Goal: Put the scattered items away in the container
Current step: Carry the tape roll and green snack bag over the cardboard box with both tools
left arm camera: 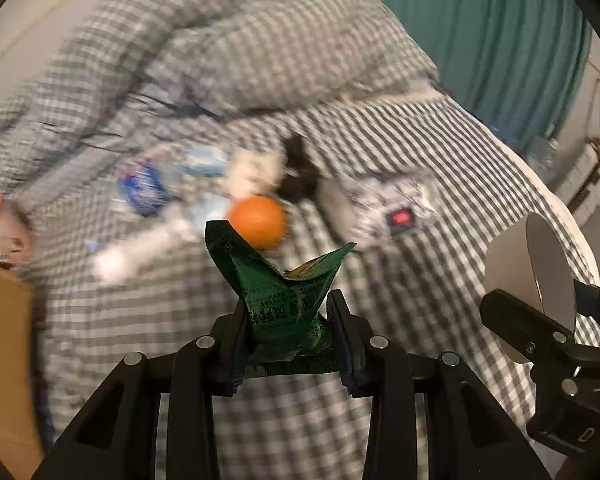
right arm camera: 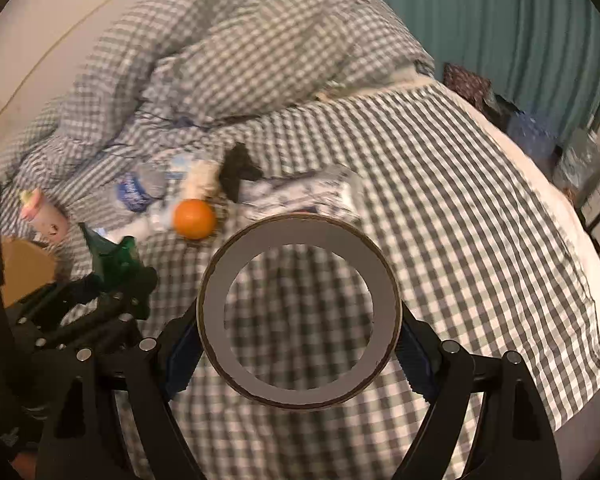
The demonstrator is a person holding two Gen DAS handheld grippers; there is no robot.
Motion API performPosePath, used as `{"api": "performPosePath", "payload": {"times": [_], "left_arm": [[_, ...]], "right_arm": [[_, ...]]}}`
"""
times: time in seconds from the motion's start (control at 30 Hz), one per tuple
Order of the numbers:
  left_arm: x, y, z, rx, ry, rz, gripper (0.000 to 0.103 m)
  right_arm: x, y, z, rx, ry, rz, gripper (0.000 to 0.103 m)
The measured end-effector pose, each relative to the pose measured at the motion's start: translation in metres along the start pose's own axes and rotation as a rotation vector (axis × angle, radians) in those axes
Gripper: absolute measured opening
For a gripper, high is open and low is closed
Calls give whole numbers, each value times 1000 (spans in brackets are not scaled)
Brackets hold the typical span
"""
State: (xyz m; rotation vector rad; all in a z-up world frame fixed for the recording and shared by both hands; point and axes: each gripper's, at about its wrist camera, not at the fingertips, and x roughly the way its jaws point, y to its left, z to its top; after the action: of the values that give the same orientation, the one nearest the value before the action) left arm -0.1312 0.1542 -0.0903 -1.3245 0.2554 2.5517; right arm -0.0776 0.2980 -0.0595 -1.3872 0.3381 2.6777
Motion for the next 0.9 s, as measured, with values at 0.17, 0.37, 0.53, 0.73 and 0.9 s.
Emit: {"api": "performPosePath", "payload": {"times": [0.17,0.37,0.53,0.73,0.9], "left_arm": [[-43,45,-3,-63,-27,64,36],[-94,111,-22,-155,-48,150,36],[-132,161,-47,-224,-74,208,37],[-174,226,-77,-331,-110,246,37],[-196,268,-96,-389,-131,277,37]], "right_arm": [[-25,51,1,-82,-17,21,83],[-53,125,-4,-188,-46,102,83],[-69,189,-19,-288,-44,172,83],[-86,257,-33,-391,-50,227,83],[-87,309,-40,-455,-39,273,83]]}}
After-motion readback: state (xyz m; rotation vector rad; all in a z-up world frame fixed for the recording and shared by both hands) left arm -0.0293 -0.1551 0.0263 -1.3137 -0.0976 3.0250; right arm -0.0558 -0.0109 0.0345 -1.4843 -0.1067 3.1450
